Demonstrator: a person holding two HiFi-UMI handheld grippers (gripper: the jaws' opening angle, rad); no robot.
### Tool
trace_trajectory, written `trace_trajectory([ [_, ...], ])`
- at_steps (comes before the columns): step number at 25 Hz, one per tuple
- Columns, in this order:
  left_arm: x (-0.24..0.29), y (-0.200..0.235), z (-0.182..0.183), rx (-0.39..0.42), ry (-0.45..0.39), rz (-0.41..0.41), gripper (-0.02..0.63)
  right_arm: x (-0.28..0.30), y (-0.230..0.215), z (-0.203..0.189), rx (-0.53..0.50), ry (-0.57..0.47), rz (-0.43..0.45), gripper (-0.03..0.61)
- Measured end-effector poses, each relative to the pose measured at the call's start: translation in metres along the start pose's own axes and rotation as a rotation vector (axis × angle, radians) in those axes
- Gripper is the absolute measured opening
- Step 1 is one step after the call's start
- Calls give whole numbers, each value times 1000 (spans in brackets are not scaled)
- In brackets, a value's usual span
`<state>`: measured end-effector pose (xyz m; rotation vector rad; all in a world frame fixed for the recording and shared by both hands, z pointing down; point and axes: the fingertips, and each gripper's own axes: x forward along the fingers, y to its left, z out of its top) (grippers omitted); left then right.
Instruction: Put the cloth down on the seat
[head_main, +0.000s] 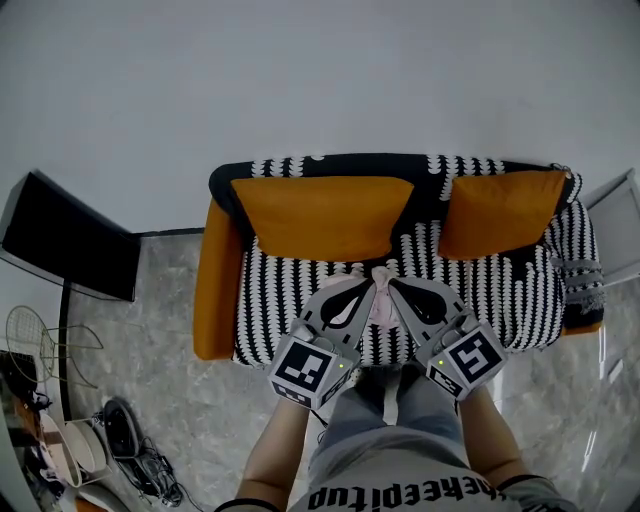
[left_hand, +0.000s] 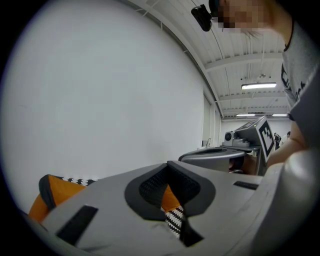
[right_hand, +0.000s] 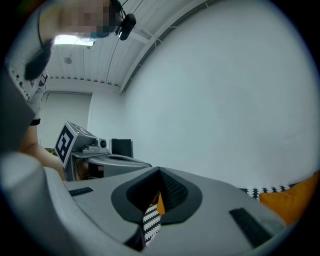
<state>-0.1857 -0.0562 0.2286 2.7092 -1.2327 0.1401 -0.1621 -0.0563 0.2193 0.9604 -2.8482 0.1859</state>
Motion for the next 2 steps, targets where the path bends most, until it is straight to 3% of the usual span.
trace_trajectory([
  [2,-1,-2,0,3,0,-2,23,-1,1,1,-2,-3,-2,-5],
])
